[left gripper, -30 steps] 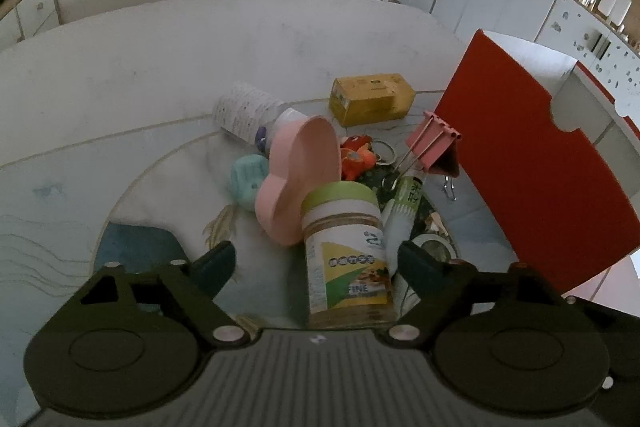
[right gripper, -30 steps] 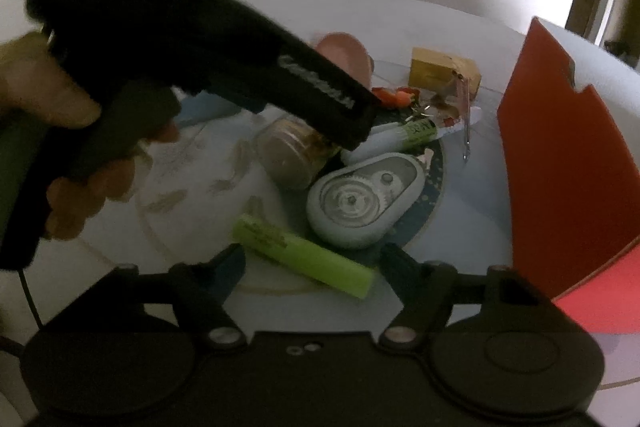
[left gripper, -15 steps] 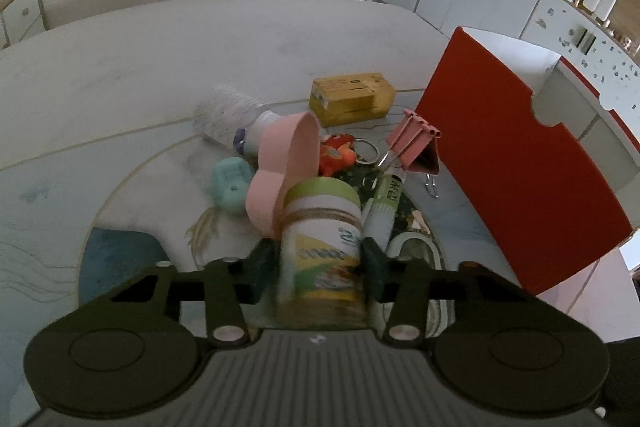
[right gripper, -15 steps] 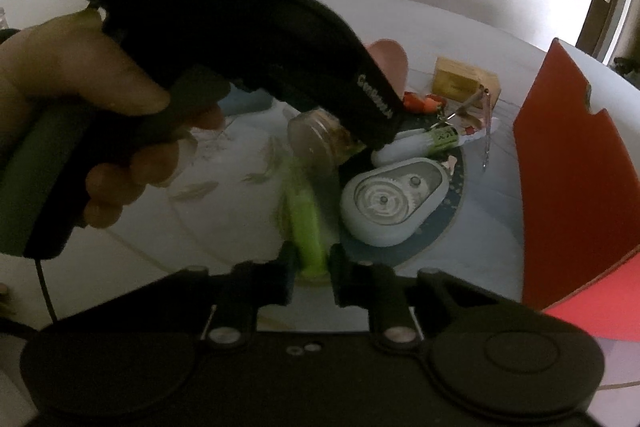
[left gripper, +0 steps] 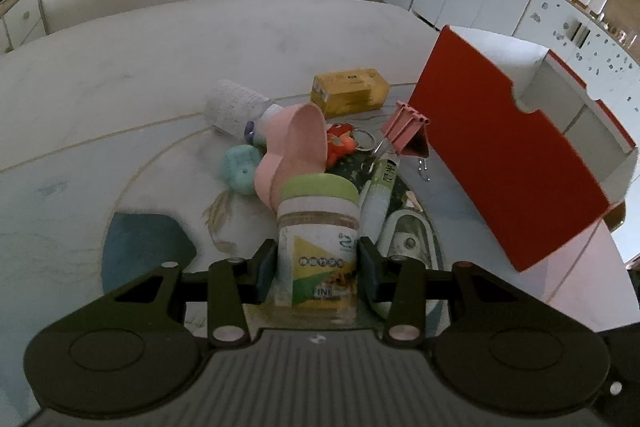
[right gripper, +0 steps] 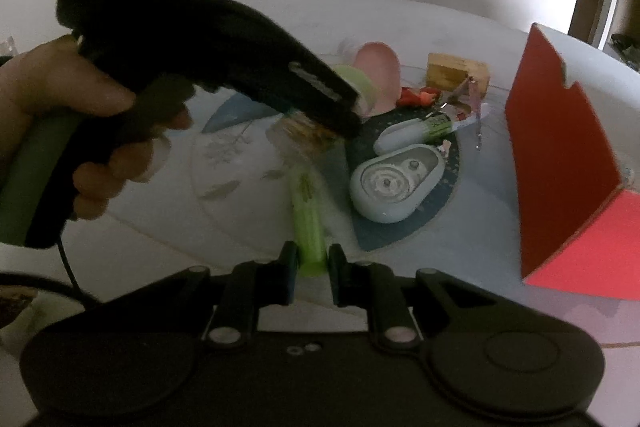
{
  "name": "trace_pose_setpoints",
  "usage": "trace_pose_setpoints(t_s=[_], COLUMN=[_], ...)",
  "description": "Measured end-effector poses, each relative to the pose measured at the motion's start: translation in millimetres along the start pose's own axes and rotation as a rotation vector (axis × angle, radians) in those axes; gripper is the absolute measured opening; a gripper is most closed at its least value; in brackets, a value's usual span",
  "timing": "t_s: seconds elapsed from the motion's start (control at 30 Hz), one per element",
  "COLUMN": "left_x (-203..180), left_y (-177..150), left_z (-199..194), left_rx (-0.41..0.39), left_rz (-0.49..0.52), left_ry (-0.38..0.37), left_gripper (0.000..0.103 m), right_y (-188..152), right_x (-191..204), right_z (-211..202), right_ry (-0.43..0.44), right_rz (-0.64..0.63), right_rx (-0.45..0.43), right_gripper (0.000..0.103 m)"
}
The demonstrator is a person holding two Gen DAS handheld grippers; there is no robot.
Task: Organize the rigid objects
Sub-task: 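Grasp the green-lidded jar with the left tool while the right tool grasps the green highlighter, then carry the jar and highlighter into the red box and release both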
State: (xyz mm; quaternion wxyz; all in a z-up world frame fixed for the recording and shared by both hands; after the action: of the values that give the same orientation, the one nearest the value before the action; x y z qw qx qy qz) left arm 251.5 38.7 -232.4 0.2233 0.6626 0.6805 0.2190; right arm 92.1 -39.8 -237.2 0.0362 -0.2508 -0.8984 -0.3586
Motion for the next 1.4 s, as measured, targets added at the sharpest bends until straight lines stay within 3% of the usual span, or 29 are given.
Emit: trace_pose_setpoints(t_s=[0.37,0.8,1.13,1.4], left_x=[4.5,-11.2,-44.6,-78.8], left_y=[3.8,23.0,48.5,59.6], left_z=[-41.1,-91.7,-130.1,-138.4], left_rx=[-0.049,-0.121,-0.18,-0.194], left_rz=[0.015,0.046,0.1,0.136], left_ry=[-0.015,-0.069,-0.141,-0.192], left_gripper=[0.042,0.042,0.042,0.042], right_y=[7.1,31.7,47.7,41.8], right_x=[5.8,-4.0,-38.8,-79.2], right_z=[-41.0,-124.5,-182.7,-208.8], right_ry=[-0.054,-0.199,-0.323,-0.395], right_rz=[0.005,0.054,0.117,0.165], right_rx=[-0.076,-0.251,-0.365,-0.403], right_gripper=[0.015,0.015,0.015,0.015])
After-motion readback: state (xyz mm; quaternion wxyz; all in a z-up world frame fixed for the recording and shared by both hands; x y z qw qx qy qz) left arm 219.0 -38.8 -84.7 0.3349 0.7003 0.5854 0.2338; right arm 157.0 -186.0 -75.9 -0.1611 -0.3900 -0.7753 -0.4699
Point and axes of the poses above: each gripper's, at about its wrist camera, not at the fingertips, and z roughly the way its jaws point, x to its left, y to its top, the point moved 9 cm from there along z, roughly the way its jaws point, and after that the axes turned 15 degrees about y, right-handed, at the moved point
